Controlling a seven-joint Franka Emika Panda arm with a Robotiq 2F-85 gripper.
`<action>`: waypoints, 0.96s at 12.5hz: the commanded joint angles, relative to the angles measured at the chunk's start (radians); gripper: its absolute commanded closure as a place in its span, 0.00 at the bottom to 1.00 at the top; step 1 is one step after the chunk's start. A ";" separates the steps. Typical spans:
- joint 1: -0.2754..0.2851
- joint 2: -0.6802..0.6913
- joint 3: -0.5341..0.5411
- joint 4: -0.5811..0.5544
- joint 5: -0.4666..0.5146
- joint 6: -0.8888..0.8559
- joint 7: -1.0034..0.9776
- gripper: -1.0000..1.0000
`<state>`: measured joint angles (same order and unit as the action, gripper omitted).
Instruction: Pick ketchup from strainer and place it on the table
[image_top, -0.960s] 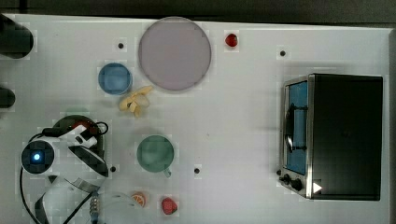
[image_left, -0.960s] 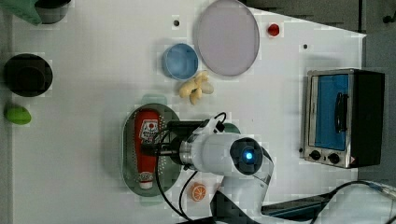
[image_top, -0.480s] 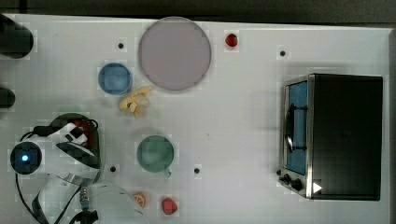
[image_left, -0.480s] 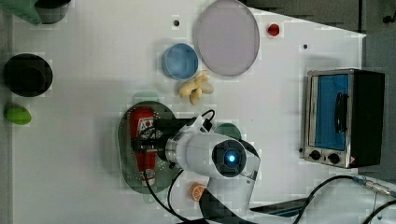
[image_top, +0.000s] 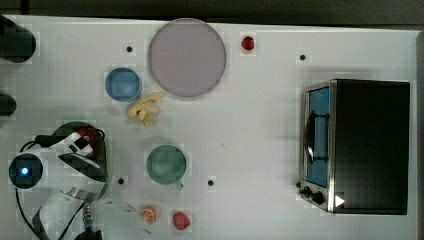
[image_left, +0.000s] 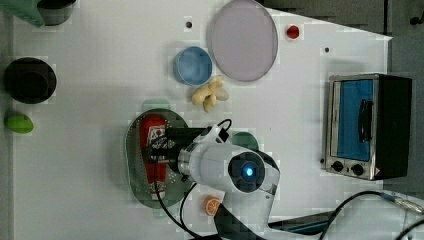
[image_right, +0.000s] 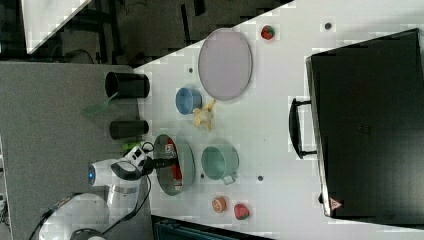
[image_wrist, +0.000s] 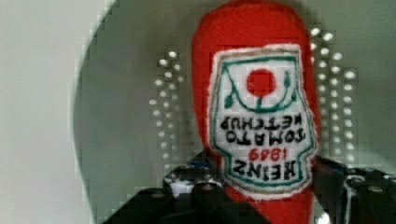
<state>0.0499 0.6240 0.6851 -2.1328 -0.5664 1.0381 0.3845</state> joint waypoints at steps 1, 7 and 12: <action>-0.069 -0.141 0.110 0.005 0.119 -0.073 0.052 0.44; -0.239 -0.334 0.252 0.089 0.425 -0.396 -0.253 0.44; -0.358 -0.448 0.234 0.212 0.483 -0.681 -0.497 0.44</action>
<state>-0.2451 0.1681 0.9424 -1.9648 -0.1037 0.3896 0.0005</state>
